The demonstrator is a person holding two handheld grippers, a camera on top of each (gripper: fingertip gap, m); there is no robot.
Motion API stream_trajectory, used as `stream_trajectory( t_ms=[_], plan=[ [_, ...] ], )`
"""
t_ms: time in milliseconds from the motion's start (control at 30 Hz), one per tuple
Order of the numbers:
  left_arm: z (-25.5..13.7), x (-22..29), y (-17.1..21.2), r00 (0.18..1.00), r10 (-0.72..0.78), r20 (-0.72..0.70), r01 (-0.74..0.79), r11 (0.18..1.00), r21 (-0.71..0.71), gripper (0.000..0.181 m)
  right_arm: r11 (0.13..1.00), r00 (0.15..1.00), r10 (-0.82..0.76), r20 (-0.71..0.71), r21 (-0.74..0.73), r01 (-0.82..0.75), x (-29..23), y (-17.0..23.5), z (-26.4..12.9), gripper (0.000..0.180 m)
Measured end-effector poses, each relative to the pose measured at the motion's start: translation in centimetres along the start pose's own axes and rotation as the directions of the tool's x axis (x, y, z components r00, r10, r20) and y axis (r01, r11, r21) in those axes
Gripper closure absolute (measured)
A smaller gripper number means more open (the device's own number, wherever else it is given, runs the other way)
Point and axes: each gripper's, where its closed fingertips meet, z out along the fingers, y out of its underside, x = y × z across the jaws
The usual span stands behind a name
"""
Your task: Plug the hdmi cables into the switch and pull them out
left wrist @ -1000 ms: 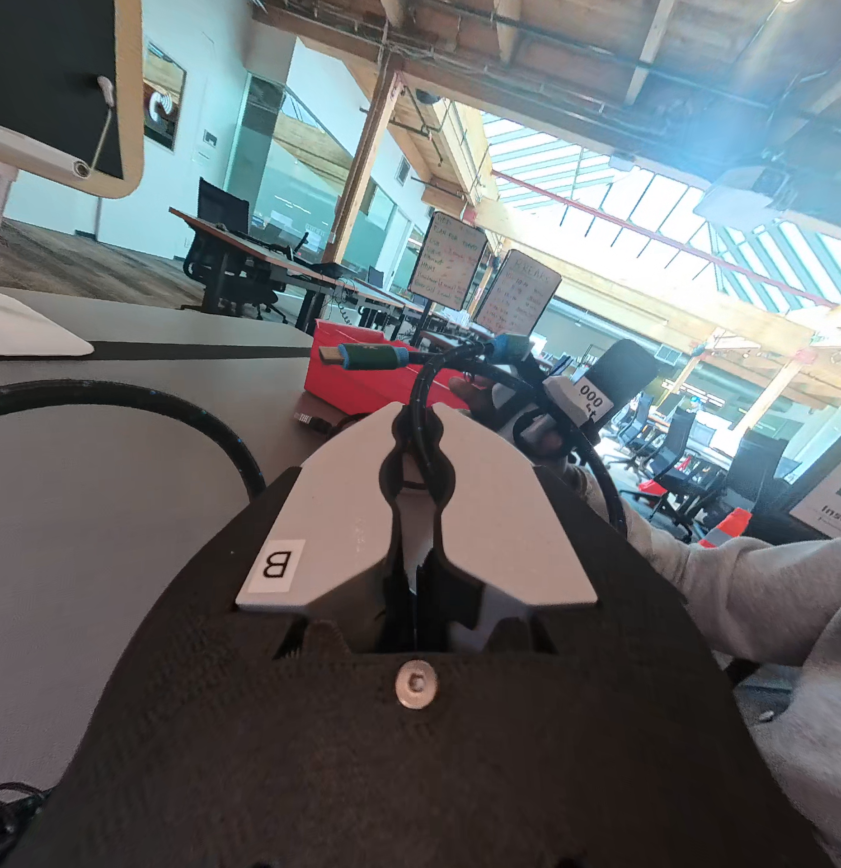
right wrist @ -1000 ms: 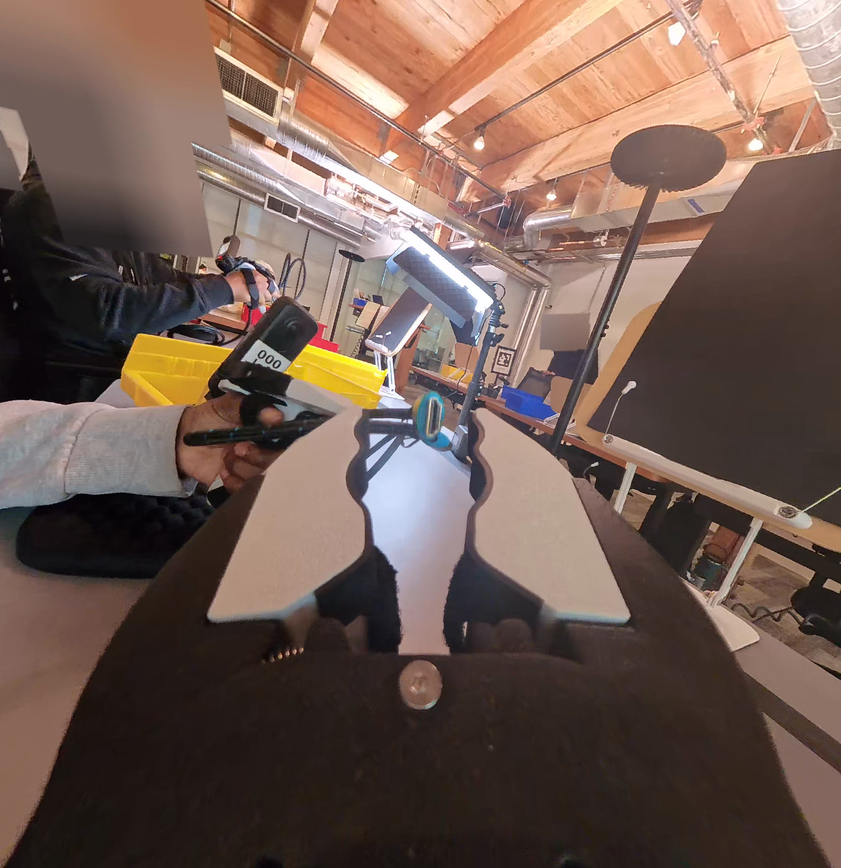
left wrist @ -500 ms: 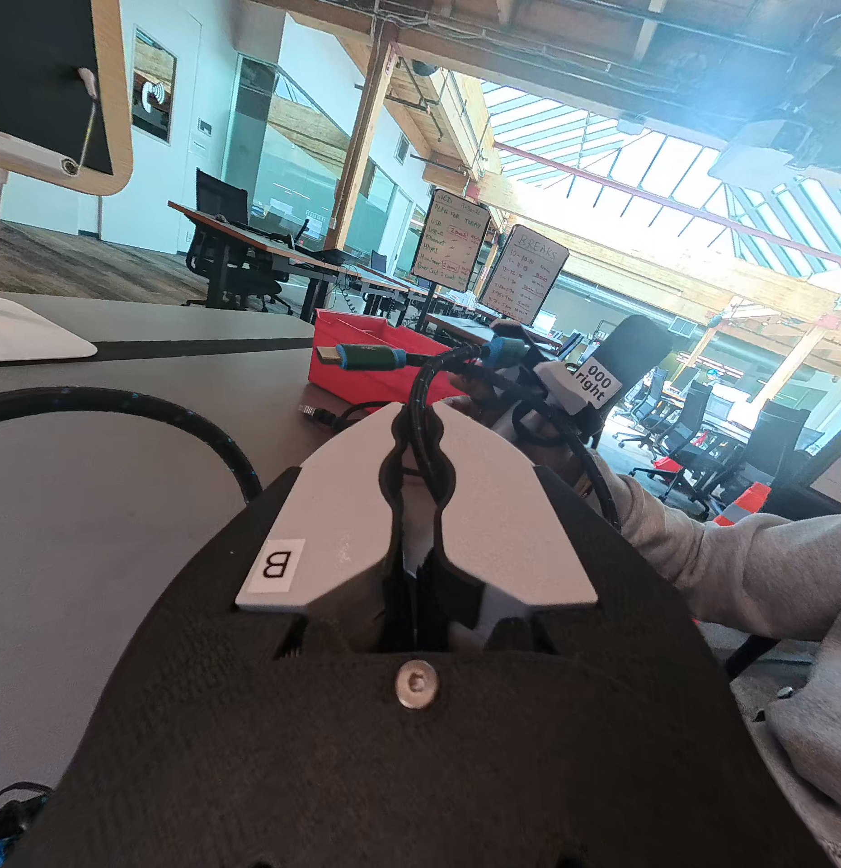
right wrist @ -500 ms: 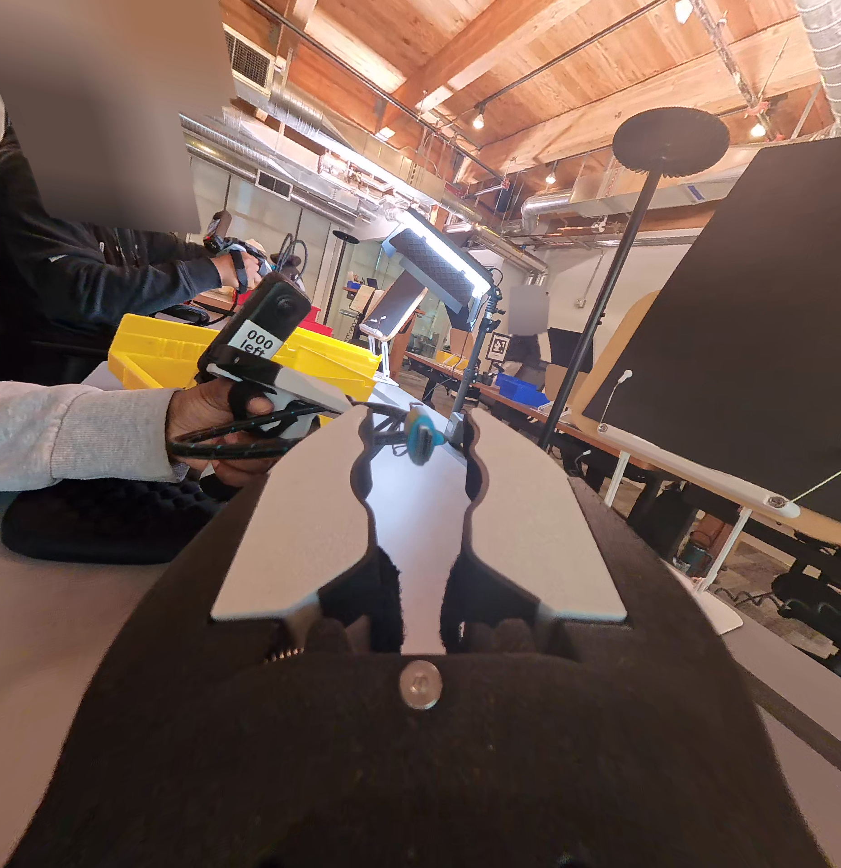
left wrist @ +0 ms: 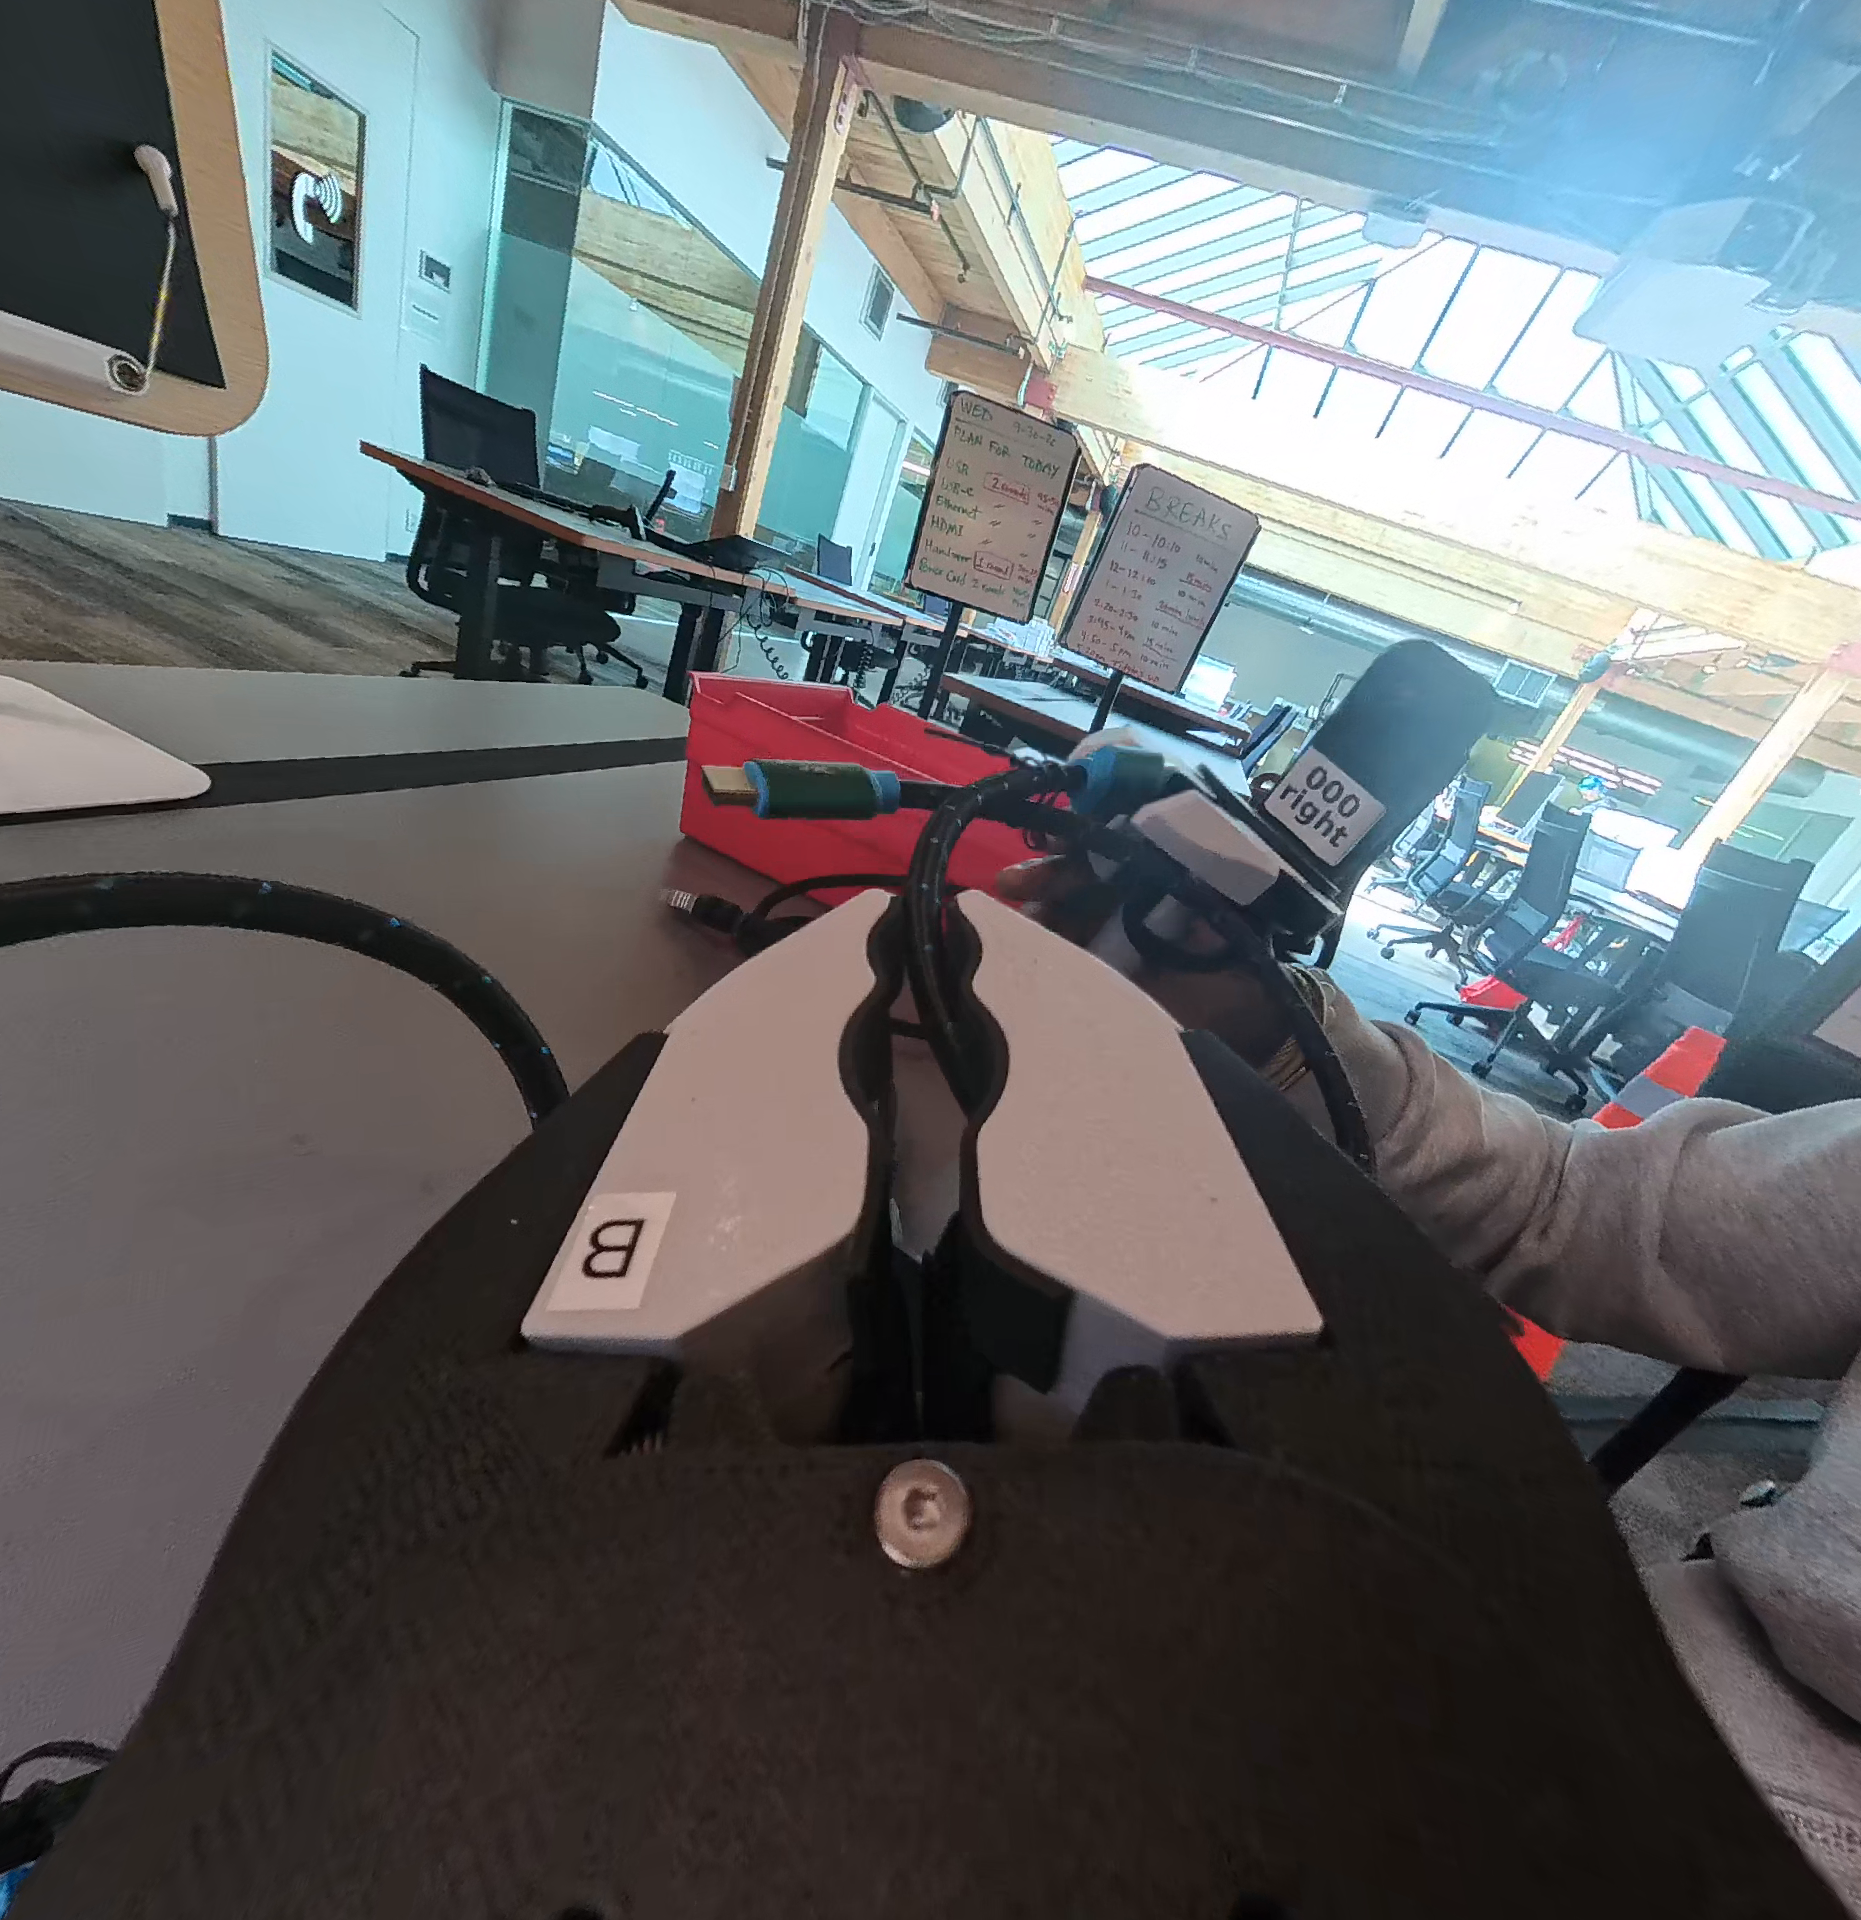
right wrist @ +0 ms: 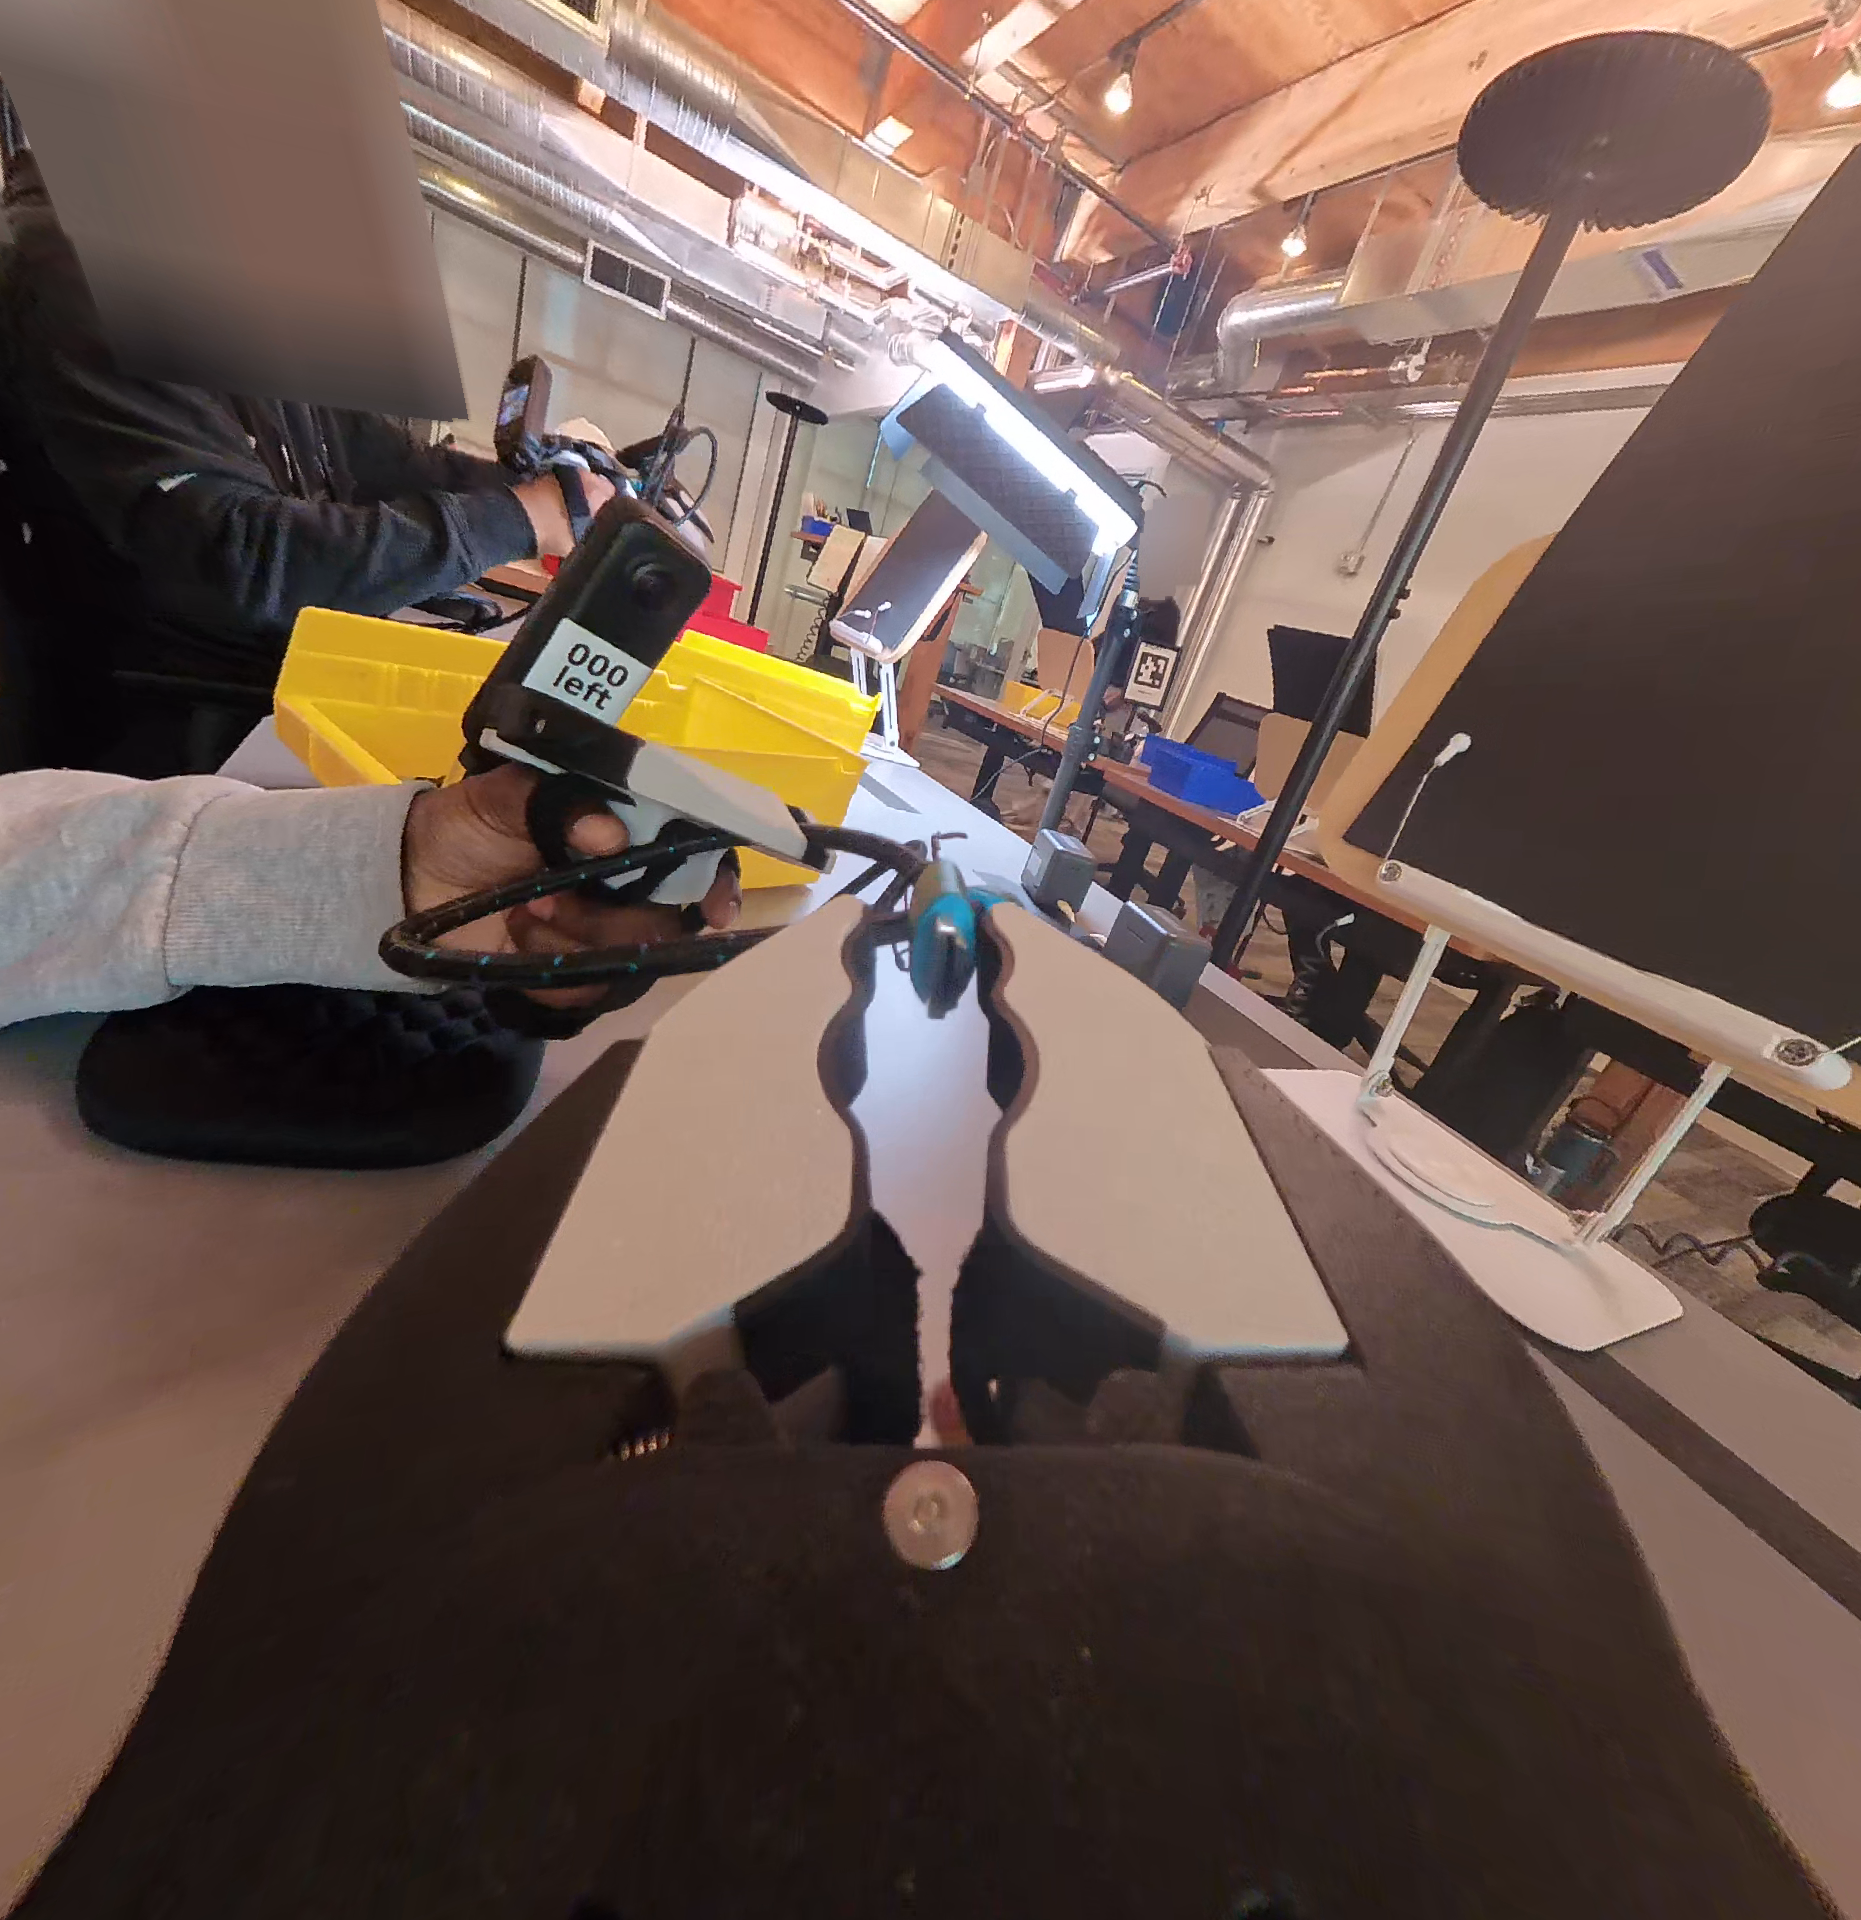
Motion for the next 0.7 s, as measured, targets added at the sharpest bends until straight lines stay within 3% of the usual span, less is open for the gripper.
stream_trajectory(
  t_ms=[167,200,267,367,433,567,633,700],
  plan=[
    [0.1,0.3,0.0,0.999,0.037,-0.006,-0.037,0.999,-0.006,0.174,0.998,0.999,-0.046,-0.004,-0.037,0.046,0.0,0.0,-0.2,0.168],
    [0.1,0.1,-0.2,0.997,0.077,0.020,-0.077,0.997,0.000,0.170,0.995,0.996,-0.089,-0.010,-0.039,0.089,0.0,-0.2,-0.3,0.168],
    [-0.5,-0.5,-2.1,0.965,0.219,0.144,-0.232,0.969,0.083,0.143,0.983,0.983,-0.182,-0.018,-0.030,0.181,-0.3,-0.7,-0.5,0.168],
    [-2.0,2.5,-5.0,0.805,0.545,0.236,-0.590,0.779,0.213,0.134,0.918,0.923,-0.384,-0.012,-0.108,0.381,-1.0,0.1,-0.3,0.168],
    [-1.2,5.0,-3.7,0.651,0.736,0.186,-0.759,0.628,0.170,0.134,0.850,0.861,-0.507,0.044,-0.139,0.508,-2.3,1.1,0.0,0.168],
    [1.7,5.8,2.2,0.469,0.882,-0.047,-0.883,0.467,-0.039,0.135,0.760,0.761,-0.629,0.159,-0.080,0.645,-5.6,1.7,0.6,0.168],
    [2.1,5.9,4.1,0.386,0.914,-0.125,-0.922,0.377,-0.091,0.143,0.741,0.735,-0.654,0.179,-0.048,0.670,-6.6,1.4,0.7,0.168],
    [2.4,5.9,4.8,0.351,0.926,-0.139,-0.934,0.337,-0.115,0.156,0.729,0.719,-0.666,0.198,-0.031,0.684,-7.3,1.2,0.7,0.168]
  ],
)
